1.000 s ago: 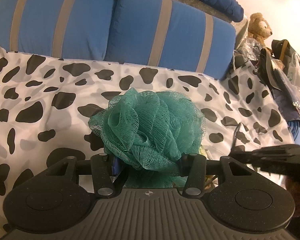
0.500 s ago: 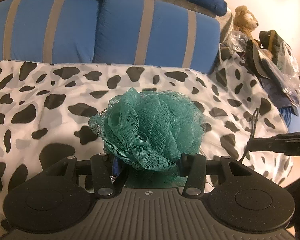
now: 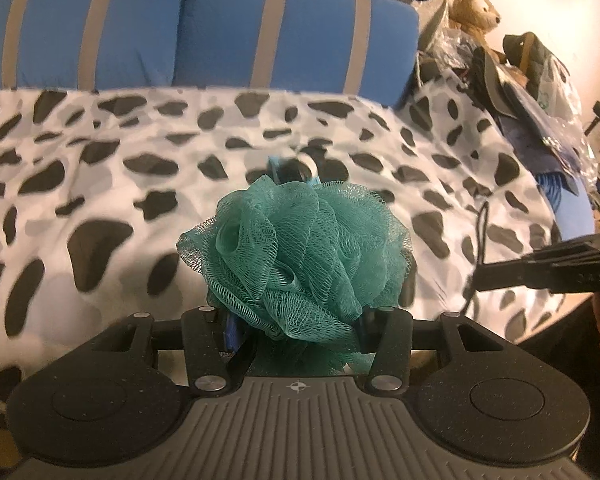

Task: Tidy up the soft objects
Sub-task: 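Carry the loofah in the left gripper over the box and lower it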

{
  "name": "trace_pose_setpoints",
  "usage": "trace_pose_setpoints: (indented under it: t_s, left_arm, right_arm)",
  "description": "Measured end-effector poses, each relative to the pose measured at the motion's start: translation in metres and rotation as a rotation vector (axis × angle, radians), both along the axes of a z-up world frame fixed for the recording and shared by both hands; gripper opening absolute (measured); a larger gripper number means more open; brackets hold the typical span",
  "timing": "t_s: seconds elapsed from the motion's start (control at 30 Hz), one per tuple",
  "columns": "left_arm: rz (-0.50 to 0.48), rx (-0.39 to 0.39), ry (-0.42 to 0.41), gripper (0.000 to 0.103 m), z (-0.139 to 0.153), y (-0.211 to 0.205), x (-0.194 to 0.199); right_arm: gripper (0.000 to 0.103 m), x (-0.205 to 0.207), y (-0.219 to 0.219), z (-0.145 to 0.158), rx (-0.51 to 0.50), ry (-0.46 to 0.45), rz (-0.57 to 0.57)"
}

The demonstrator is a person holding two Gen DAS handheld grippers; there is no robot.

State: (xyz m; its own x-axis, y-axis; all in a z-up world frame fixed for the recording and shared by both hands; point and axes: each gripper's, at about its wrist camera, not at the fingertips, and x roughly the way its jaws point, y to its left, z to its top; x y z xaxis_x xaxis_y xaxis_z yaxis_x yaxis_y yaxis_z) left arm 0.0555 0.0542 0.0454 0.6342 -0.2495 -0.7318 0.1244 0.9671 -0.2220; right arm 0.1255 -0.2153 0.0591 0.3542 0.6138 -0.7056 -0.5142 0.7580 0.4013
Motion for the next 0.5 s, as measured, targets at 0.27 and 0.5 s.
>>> trace_pose_setpoints:
  t_s: [0.27,0.5]
  left_arm:
    - [-0.068,-0.011,0.092,0.048,-0.017,-0.017,-0.024]
    - [-0.132,0.016,0.175,0.048,-0.03,-0.034,-0.038]
  right_arm:
    - [0.004,-0.017,0.008,-0.011,-0.071,0.038,0.047]
    - [0.004,-0.031,0.017,-0.019,-0.128,0.06,0.09]
